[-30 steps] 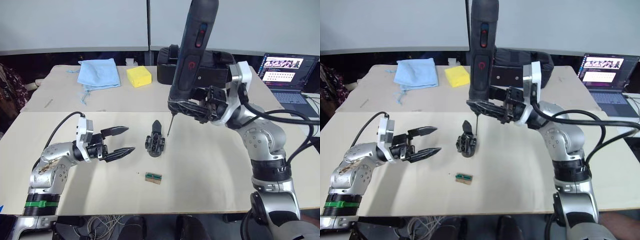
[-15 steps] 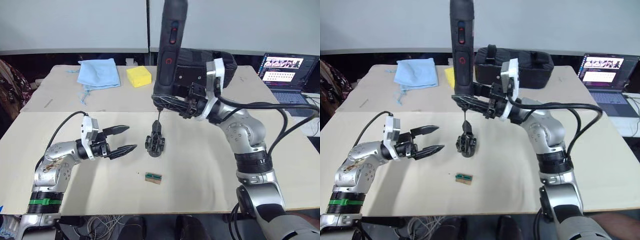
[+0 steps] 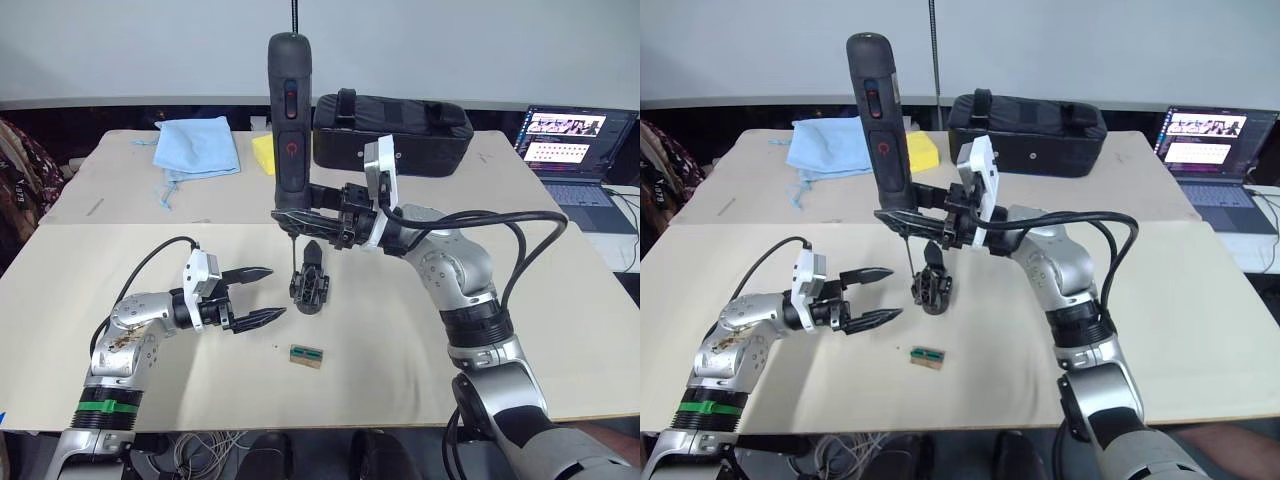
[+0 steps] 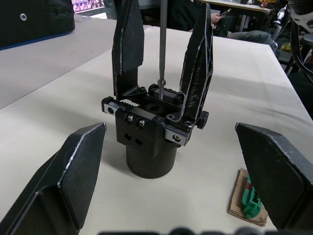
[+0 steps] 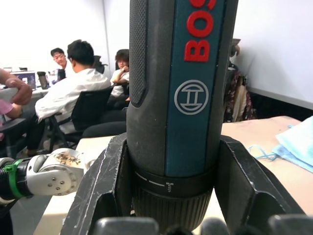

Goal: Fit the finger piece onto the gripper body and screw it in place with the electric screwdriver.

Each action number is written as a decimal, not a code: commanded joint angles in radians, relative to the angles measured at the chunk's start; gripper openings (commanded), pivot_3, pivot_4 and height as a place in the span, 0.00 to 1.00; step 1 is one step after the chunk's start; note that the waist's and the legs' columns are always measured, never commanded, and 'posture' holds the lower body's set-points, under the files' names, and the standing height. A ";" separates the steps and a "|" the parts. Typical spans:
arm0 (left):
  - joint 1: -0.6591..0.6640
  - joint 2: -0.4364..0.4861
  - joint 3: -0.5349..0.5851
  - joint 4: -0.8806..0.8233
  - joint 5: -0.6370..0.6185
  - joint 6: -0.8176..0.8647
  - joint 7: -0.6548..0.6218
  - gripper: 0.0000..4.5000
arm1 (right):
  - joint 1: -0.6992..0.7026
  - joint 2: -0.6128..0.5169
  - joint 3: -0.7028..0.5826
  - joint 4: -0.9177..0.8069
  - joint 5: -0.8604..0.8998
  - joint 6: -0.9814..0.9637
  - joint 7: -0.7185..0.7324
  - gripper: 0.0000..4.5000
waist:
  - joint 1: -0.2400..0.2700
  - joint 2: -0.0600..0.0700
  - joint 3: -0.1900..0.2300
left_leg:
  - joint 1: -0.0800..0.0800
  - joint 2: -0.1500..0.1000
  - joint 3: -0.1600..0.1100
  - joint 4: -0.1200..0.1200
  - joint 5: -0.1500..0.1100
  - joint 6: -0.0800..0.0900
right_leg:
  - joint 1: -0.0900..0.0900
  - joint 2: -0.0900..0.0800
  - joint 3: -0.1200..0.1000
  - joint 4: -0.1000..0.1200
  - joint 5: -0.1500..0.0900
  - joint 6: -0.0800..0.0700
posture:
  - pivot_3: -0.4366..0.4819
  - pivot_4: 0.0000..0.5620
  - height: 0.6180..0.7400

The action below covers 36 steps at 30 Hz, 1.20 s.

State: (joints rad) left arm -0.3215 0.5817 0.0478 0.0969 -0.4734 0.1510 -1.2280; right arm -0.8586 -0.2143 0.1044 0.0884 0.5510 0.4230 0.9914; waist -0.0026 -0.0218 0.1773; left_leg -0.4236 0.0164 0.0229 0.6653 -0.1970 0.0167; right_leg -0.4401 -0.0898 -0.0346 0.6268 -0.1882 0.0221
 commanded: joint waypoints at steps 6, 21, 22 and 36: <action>0.010 -0.010 -0.014 -0.011 0.014 -0.026 0.001 1.00 | -0.007 -0.002 -0.024 -0.029 0.008 -0.028 0.021 0.43 | -0.005 0.000 0.000 | 0.000 0.000 0.000 0.000 0.000 0.000 | 0.000 0.000 0.000 0.000 0.000 0.000 | 0.48 0.27 1.00; 0.016 -0.023 -0.029 -0.009 0.042 -0.041 0.005 1.00 | 0.020 0.006 -0.026 -0.005 -0.017 -0.056 0.036 0.43 | -0.010 0.000 0.000 | 0.000 0.000 0.000 0.000 0.000 0.000 | 0.000 0.000 0.000 0.000 0.000 0.000 | 0.48 0.27 1.00; 0.016 -0.023 -0.029 -0.009 0.042 -0.041 0.005 1.00 | 0.021 0.007 -0.026 -0.005 -0.017 -0.055 0.037 0.43 | -0.010 0.000 0.000 | 0.000 0.000 0.000 0.000 0.000 0.000 | 0.000 0.000 0.000 0.000 0.000 0.000 | 0.48 0.27 1.00; 0.023 -0.026 -0.030 -0.015 0.046 -0.040 0.010 1.00 | 0.019 0.019 -0.034 -0.001 -0.018 -0.063 0.036 0.43 | -0.010 0.000 0.000 | 0.000 0.000 0.000 0.000 0.000 0.000 | 0.000 0.000 0.000 0.000 0.000 0.000 | 0.48 0.27 1.00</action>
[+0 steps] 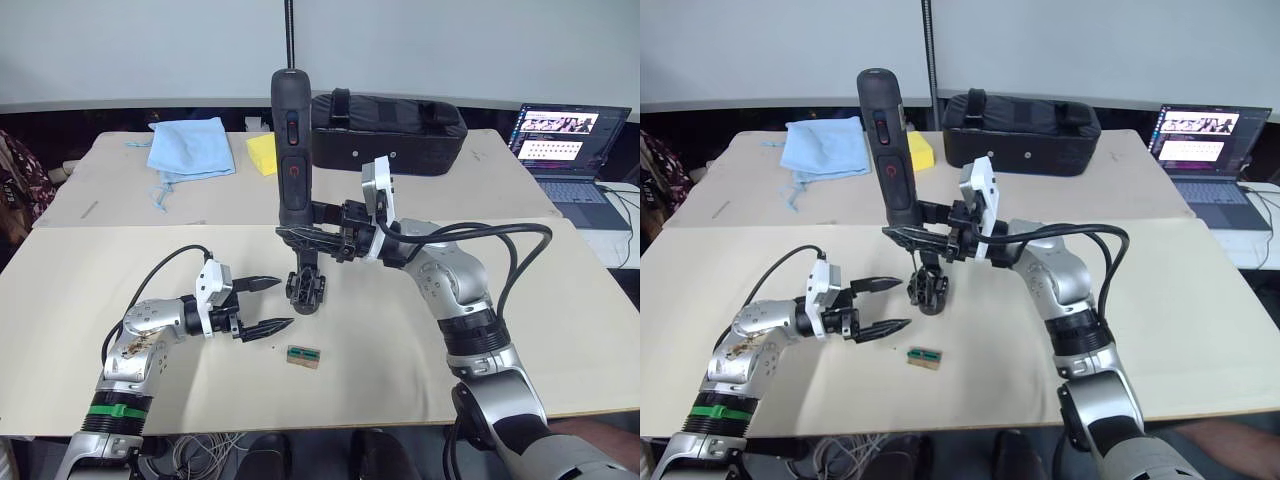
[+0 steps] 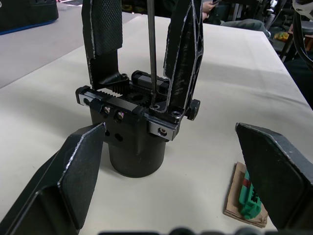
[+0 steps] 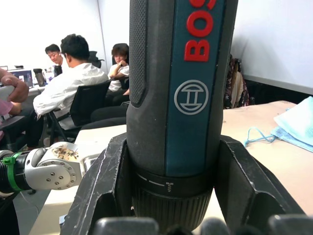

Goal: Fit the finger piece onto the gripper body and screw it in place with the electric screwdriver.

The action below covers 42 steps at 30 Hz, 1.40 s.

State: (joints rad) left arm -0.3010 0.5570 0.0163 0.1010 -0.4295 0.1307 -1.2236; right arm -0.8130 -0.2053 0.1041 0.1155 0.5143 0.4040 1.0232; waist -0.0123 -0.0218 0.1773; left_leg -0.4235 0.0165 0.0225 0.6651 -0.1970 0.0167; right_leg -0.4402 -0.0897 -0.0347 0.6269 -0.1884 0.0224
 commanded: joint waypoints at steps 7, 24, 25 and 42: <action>0.008 0.001 0.002 -0.020 0.002 -0.021 0.007 1.00 | -0.030 0.015 -0.034 -0.024 0.021 -0.047 0.006 0.43 | 0.000 0.000 0.000 | 0.000 0.000 0.000 0.000 0.000 0.000 | 0.000 0.000 0.000 0.000 0.000 0.000 | 0.48 0.27 1.00; 0.006 -0.004 -0.001 -0.012 0.004 -0.025 0.009 1.00 | -0.034 0.016 -0.043 -0.031 0.032 -0.044 0.007 0.43 | 0.000 0.000 0.000 | 0.000 0.000 0.000 0.000 0.000 0.000 | 0.000 0.000 0.000 0.000 0.000 0.000 | 0.48 0.27 1.00; 0.006 -0.003 -0.001 -0.011 0.004 -0.026 0.009 1.00 | -0.034 0.017 -0.044 -0.031 0.033 -0.043 0.007 0.43 | 0.000 0.000 0.000 | 0.000 0.000 0.000 0.000 0.000 0.000 | 0.000 0.000 0.000 0.000 0.000 0.000 | 0.48 0.27 1.00; 0.013 -0.005 -0.006 0.000 0.007 -0.041 0.007 1.00 | -0.039 0.018 -0.052 -0.038 0.059 -0.011 0.001 0.43 | 0.000 0.000 0.000 | 0.000 0.000 0.000 0.000 0.000 0.000 | 0.000 0.000 0.000 0.000 0.000 0.000 | 0.48 0.27 1.00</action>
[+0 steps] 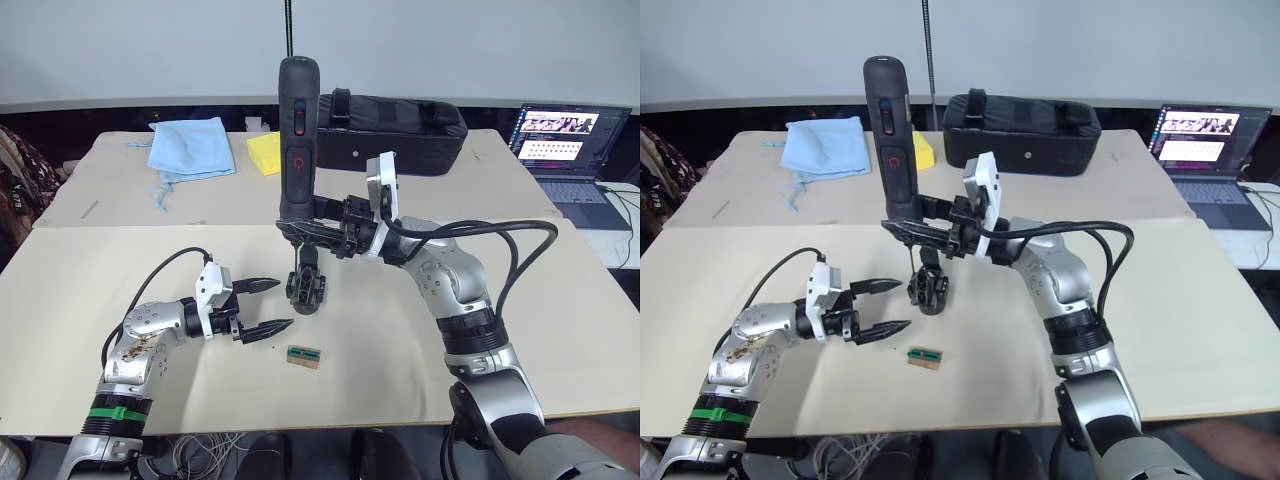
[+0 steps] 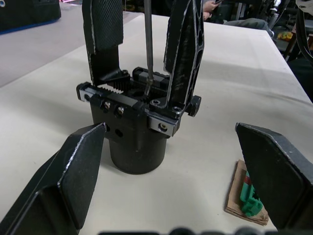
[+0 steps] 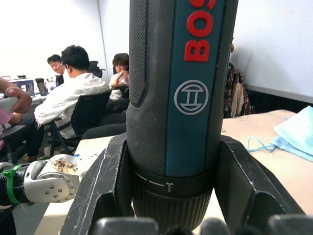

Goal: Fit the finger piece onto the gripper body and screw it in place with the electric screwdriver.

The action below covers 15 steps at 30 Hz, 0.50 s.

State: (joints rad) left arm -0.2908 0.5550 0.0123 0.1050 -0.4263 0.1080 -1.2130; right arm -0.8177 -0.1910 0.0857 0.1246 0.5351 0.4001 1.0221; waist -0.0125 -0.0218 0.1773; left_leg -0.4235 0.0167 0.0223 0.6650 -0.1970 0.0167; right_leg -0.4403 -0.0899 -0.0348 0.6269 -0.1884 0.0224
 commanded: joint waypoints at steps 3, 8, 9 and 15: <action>0.001 -0.002 -0.003 0.000 0.005 -0.021 -0.004 1.00 | -0.034 0.006 -0.036 -0.046 0.041 0.005 -0.003 0.43 | 0.000 0.000 0.000 | 0.000 0.000 0.000 0.000 0.000 0.000 | 0.000 0.000 0.000 0.000 0.000 0.000 | 0.48 0.27 1.00; 0.000 -0.003 -0.004 0.005 0.007 -0.024 -0.005 1.00 | -0.033 0.010 -0.040 -0.046 0.044 0.013 -0.008 0.43 | 0.000 0.000 0.000 | 0.000 0.000 0.000 0.000 0.000 0.000 | 0.000 0.000 0.000 0.000 0.000 0.000 | 0.48 0.27 1.00; 0.001 -0.003 -0.005 0.005 0.007 -0.024 -0.005 1.00 | -0.033 0.010 -0.041 -0.047 0.044 0.015 -0.008 0.43 | 0.000 0.000 0.000 | 0.000 0.000 0.000 0.000 0.000 0.000 | 0.000 0.000 0.000 0.000 0.000 0.000 | 0.48 0.27 1.00; 0.002 -0.003 -0.006 0.005 0.009 -0.025 -0.003 1.00 | -0.032 0.013 -0.041 -0.048 0.045 0.023 -0.009 0.43 | 0.000 0.000 0.000 | 0.000 0.000 0.000 0.000 0.000 0.000 | 0.000 0.000 0.000 0.000 0.000 0.000 | 0.48 0.27 1.00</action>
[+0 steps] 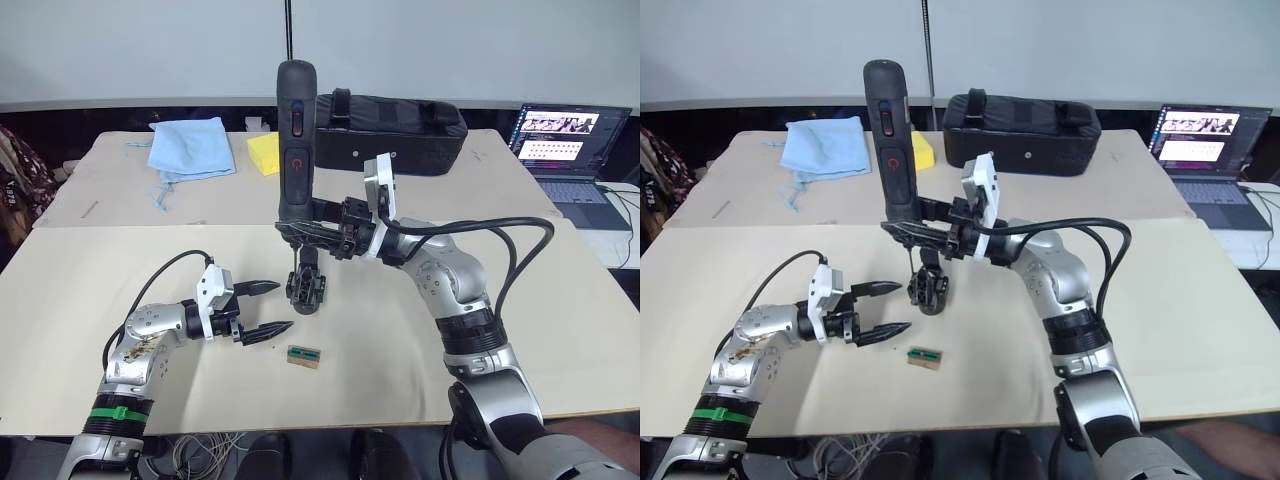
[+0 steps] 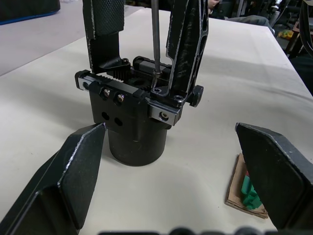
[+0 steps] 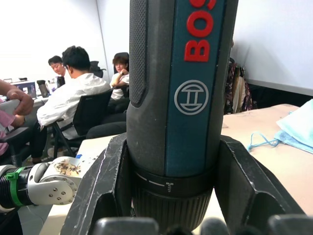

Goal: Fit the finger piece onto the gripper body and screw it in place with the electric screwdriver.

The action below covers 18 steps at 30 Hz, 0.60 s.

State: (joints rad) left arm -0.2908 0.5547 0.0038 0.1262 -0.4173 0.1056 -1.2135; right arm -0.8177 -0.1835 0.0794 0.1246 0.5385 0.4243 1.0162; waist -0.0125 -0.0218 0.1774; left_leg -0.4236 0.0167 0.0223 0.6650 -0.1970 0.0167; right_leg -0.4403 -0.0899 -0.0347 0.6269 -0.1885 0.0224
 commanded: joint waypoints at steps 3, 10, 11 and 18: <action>0.001 -0.004 0.002 -0.014 0.001 -0.024 -0.003 1.00 | -0.031 0.005 -0.033 -0.048 0.042 0.003 -0.003 0.43 | 0.000 0.000 0.000 | 0.000 0.000 0.000 0.000 0.000 0.000 | 0.000 0.000 0.000 0.000 0.000 0.000 | 0.48 0.27 1.00; 0.004 -0.006 0.002 -0.015 0.004 -0.025 -0.003 1.00 | -0.029 0.002 -0.034 -0.052 0.041 0.013 -0.002 0.43 | 0.000 0.000 0.000 | 0.000 0.000 0.000 0.000 0.000 0.000 | 0.000 0.000 0.000 0.000 0.000 0.000 | 0.48 0.27 1.00; 0.005 -0.006 0.003 -0.017 0.003 -0.025 -0.003 1.00 | -0.029 0.002 -0.034 -0.053 0.041 0.015 -0.002 0.43 | 0.000 0.000 0.000 | 0.000 0.000 0.000 0.000 0.000 0.000 | 0.000 0.000 0.000 0.000 0.000 0.000 | 0.48 0.27 1.00; 0.010 -0.005 0.003 -0.022 0.003 -0.025 -0.003 1.00 | -0.024 0.004 -0.031 -0.054 0.038 0.017 -0.003 0.43 | 0.000 0.000 0.000 | 0.000 0.000 0.000 0.000 0.000 0.000 | 0.000 0.000 0.000 0.000 0.000 0.000 | 0.48 0.27 1.00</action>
State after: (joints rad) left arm -0.2770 0.5504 0.0035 0.1262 -0.4111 0.1005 -1.2133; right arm -0.8176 -0.1834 0.0764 0.1241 0.5420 0.4477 1.0142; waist -0.0126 -0.0217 0.1774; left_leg -0.4235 0.0167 0.0223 0.6649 -0.1970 0.0167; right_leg -0.4404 -0.0899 -0.0347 0.6269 -0.1885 0.0225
